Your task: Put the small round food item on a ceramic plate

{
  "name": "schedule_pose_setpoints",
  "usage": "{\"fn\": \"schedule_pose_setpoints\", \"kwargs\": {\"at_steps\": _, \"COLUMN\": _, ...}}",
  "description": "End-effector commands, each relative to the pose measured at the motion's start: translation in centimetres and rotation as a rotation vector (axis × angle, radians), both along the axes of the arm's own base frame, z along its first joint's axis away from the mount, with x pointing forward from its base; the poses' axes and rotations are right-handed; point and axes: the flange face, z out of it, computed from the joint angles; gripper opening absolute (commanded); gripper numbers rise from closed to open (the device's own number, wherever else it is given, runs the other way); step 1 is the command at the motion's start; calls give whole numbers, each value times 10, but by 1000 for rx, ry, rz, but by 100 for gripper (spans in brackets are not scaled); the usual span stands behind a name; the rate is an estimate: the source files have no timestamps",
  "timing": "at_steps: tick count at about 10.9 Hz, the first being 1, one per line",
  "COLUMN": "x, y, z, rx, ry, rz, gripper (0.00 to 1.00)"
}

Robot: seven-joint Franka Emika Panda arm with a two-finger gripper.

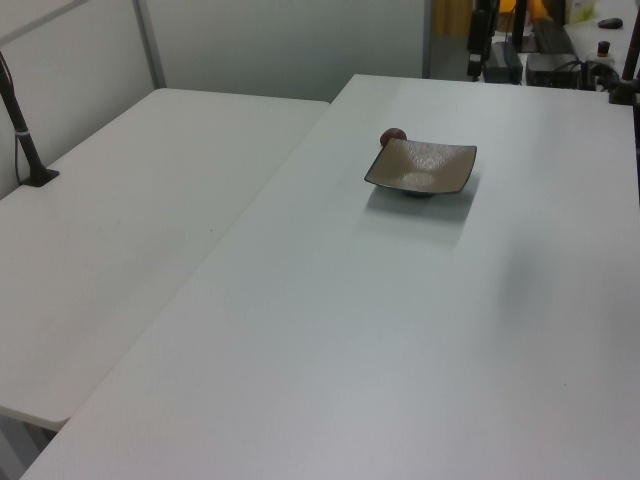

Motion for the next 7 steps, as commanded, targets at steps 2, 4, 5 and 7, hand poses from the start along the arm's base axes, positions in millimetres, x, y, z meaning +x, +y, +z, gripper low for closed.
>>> {"fn": "schedule_pose_setpoints", "kwargs": {"at_steps": 2, "x": 7, "y": -6, "z": -5, "rx": 10, "ry": -44, "rz": -4, "gripper": 100}}
{"fn": "schedule_pose_setpoints", "kwargs": {"at_steps": 4, "x": 21, "y": -17, "z": 1, "rx": 9, "ry": -63, "rz": -29, "gripper": 100}}
{"fn": "schedule_pose_setpoints", "kwargs": {"at_steps": 5, "x": 20, "y": -26, "z": 3, "rx": 7, "ry": -66, "rz": -45, "gripper": 100}}
{"fn": "schedule_pose_setpoints", "kwargs": {"at_steps": 7, "x": 19, "y": -46, "z": 3, "rx": 8, "ry": -62, "rz": -78, "gripper": 100}}
